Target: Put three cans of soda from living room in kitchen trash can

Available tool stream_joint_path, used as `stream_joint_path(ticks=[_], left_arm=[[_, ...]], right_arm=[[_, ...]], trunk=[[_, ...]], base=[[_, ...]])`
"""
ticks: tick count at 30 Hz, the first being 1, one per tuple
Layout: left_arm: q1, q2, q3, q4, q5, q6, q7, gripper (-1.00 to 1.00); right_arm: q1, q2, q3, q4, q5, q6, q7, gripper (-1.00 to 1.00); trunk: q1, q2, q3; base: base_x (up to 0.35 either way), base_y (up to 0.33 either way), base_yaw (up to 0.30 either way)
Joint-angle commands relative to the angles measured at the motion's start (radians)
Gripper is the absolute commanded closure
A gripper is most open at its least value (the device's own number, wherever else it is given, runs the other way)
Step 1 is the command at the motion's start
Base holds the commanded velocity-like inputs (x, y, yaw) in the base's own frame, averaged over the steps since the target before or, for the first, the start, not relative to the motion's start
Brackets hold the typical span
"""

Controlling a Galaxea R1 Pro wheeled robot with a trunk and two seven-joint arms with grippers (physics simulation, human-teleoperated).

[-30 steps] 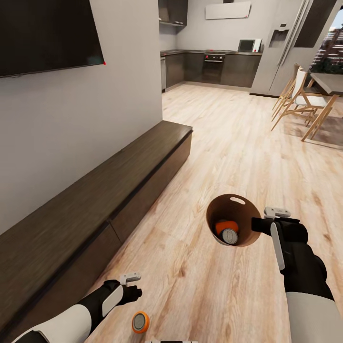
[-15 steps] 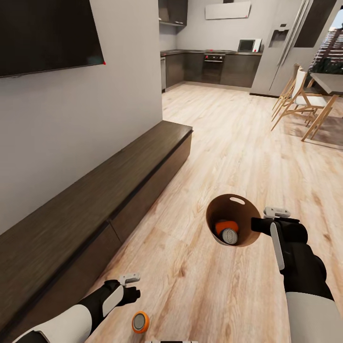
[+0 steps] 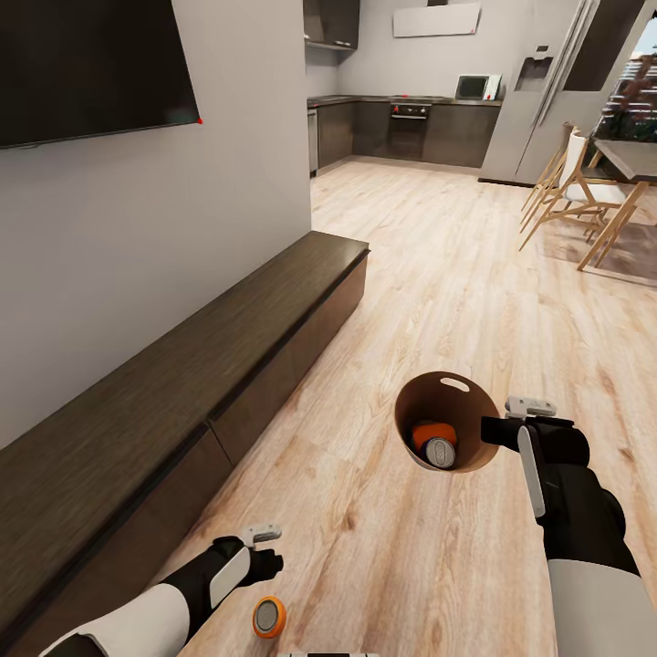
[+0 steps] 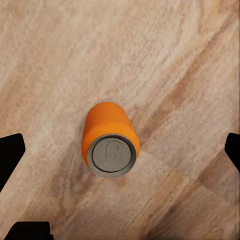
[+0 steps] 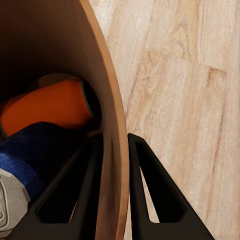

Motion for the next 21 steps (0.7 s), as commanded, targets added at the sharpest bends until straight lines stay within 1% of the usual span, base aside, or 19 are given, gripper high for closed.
stream_joint_path(ticks=[1,11,21], left_arm=[[0.0,-0.003,0.0,0.0,0.0,-0.002,0.0,-1.0],[0.001,-0.007,0.0,0.0,0.003,-0.006,0.002,-1.0],[0.0,-0.007,0.0,0.0,0.004,-0.007,0.002,-1.0]], right_arm=[[0.0,0.0,0.0,0.0,-0.012,0.0,0.005,1.0],[0.0,-0.001,0.0,0.0,-0.012,0.0,0.005,1.0],[0.0,0.002,0.002,0.0,-0.012,0.0,0.005,1.0]], trunk=[[0.0,0.0,0.0],[0.0,0.0,0.0],[0.038,-0.07,-0.031]], base=[[0.0,0.0,0.0],[0.0,0.0,0.0],[0.0,0.0,0.0]])
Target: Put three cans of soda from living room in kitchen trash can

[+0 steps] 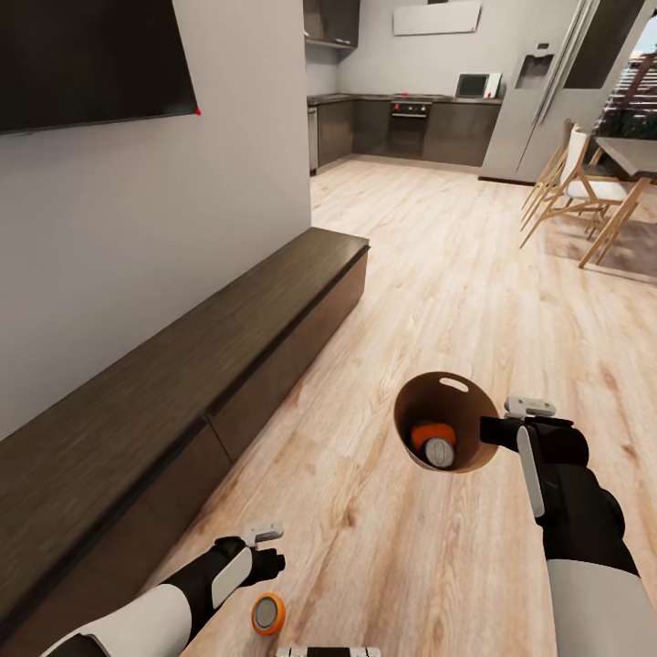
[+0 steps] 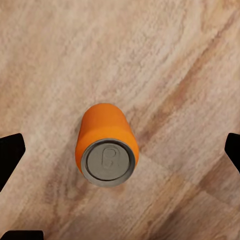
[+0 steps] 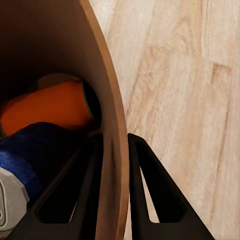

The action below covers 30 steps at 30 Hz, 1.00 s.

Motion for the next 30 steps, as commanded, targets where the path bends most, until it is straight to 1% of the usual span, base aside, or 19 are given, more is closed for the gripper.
stream_joint_path(ticks=[1,11,20,26,29,30], left_arm=[[0.0,0.0,0.0,0.0,0.0,0.0,0.0,-1.0],[0.001,0.0,0.0,0.001,-0.001,0.001,0.0,-1.0],[0.022,-0.003,0.0,0.021,-0.001,-0.001,-0.001,-1.0],[0.029,-0.003,0.0,0.023,0.0,-0.002,-0.002,-1.0],[0.03,-0.003,0.0,0.023,-0.001,-0.002,-0.002,-1.0],[0.03,-0.003,0.0,0.023,-0.001,-0.002,-0.002,-1.0]], right_arm=[[-0.001,0.0,0.0,-0.001,-0.01,0.0,0.005,1.0],[-0.001,0.0,0.001,-0.001,-0.01,0.0,0.005,1.0],[-0.001,0.0,0.003,-0.005,-0.01,0.0,0.005,1.0],[-0.001,0.0,0.001,-0.026,-0.012,0.0,0.005,1.0],[-0.001,0.002,-0.004,-0.062,-0.012,0.0,0.005,1.0],[-0.001,0.003,-0.004,-0.065,-0.012,0.0,0.005,1.0]], trunk=[[0.004,-0.007,-0.003],[0.042,-0.077,-0.034],[0.077,-0.14,-0.063],[0.1,-0.182,-0.081],[0.111,-0.203,-0.091],[0.111,-0.203,-0.091]], base=[[0.0,0.0,0.0],[0.0,0.0,0.0],[0.0,0.0,0.0],[0.0,0.0,0.0],[0.0,0.0,0.0],[0.0,0.0,0.0]])
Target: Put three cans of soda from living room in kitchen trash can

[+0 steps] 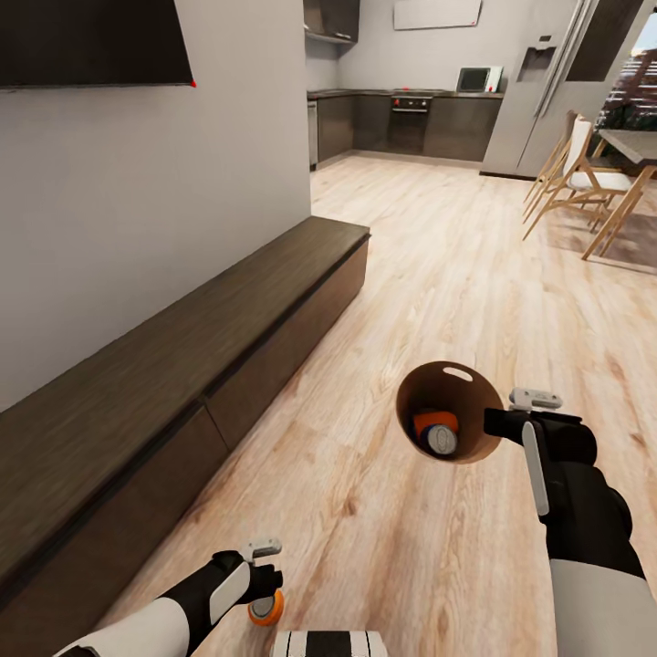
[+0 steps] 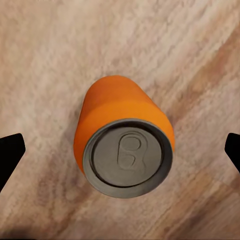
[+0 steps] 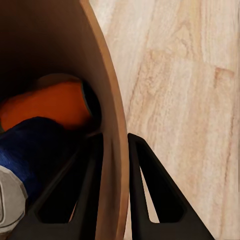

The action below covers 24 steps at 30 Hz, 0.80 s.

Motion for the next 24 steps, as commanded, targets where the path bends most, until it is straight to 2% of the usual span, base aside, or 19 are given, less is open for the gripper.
stream_joint_path(ticks=[1,16,24], left_arm=[[0.0,0.0,0.0,0.0,0.0,0.0,0.0,-1.0],[0.002,-0.001,0.0,0.0,-0.005,-0.016,-0.001,-1.0],[0.011,-0.014,0.0,0.0,-0.005,-0.017,-0.001,-1.0]], right_arm=[[0.0,0.001,0.0,-0.003,-0.016,0.0,0.006,1.0],[0.0,0.002,0.002,-0.013,-0.017,0.0,0.006,1.0],[0.0,0.003,0.003,-0.014,-0.017,0.0,0.006,1.0]], trunk=[[0.0,0.0,0.0],[0.0,0.0,0.0],[0.0,0.0,0.0]], base=[[0.0,0.0,0.0],[0.0,0.0,0.0],[0.0,0.0,0.0]])
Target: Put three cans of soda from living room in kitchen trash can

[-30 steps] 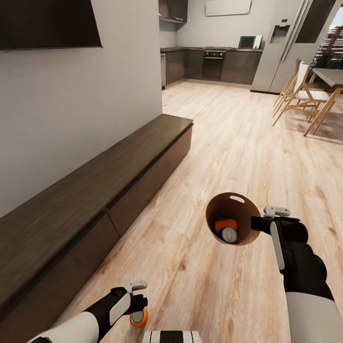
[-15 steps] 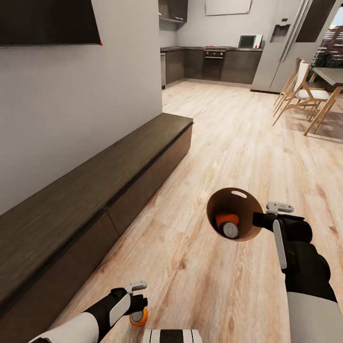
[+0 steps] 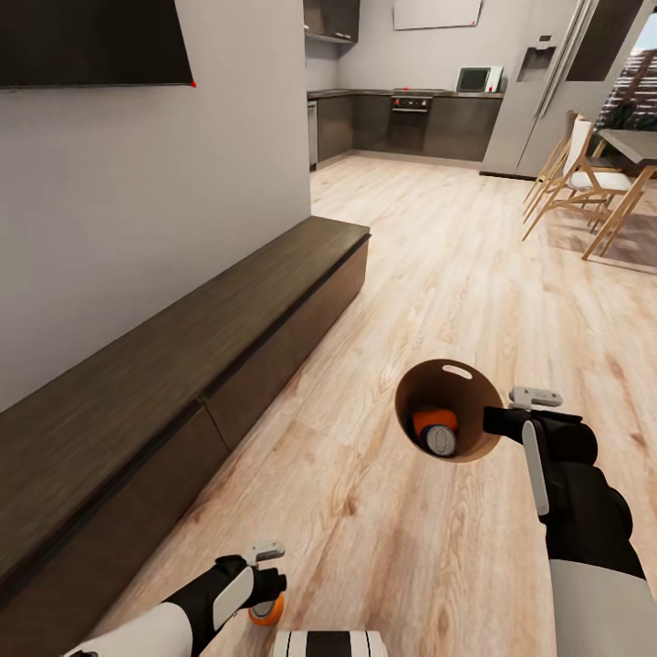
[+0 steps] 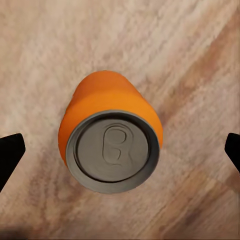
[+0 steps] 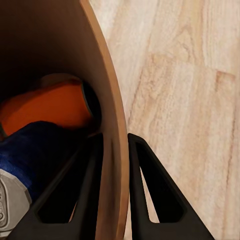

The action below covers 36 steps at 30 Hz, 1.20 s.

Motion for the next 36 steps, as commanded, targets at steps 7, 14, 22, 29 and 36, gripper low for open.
stream_joint_path(ticks=[7,14,22,29,36], left_arm=[[0.01,-0.003,-0.001,0.0,0.0,0.0,0.0,-1.0],[0.011,-0.003,-0.001,-0.001,0.0,0.001,-0.001,-1.0],[0.011,-0.001,-0.001,-0.001,0.001,0.001,-0.001,-1.0],[0.01,-0.001,-0.003,-0.002,0.001,0.001,0.0,-1.0],[0.01,0.0,-0.003,-0.002,0.003,0.001,0.0,-1.0]], right_arm=[[0.0,0.006,0.002,-0.001,-0.011,0.0,0.006,1.0],[0.0,0.008,0.002,-0.001,-0.011,0.0,0.005,1.0],[0.0,0.009,0.003,-0.001,-0.011,0.0,0.005,1.0],[0.0,0.009,0.005,-0.001,-0.011,0.0,0.005,1.0],[0.004,0.009,0.005,-0.001,-0.011,0.0,0.005,1.0]], trunk=[[0.008,-0.014,-0.006],[0.015,-0.028,-0.012],[0.015,-0.028,-0.012],[0.031,-0.056,-0.025],[0.031,-0.057,-0.033]], base=[[0.0,0.0,0.0],[0.0,0.0,0.0],[0.0,0.0,0.0],[0.0,0.0,0.0],[0.0,0.0,0.0]])
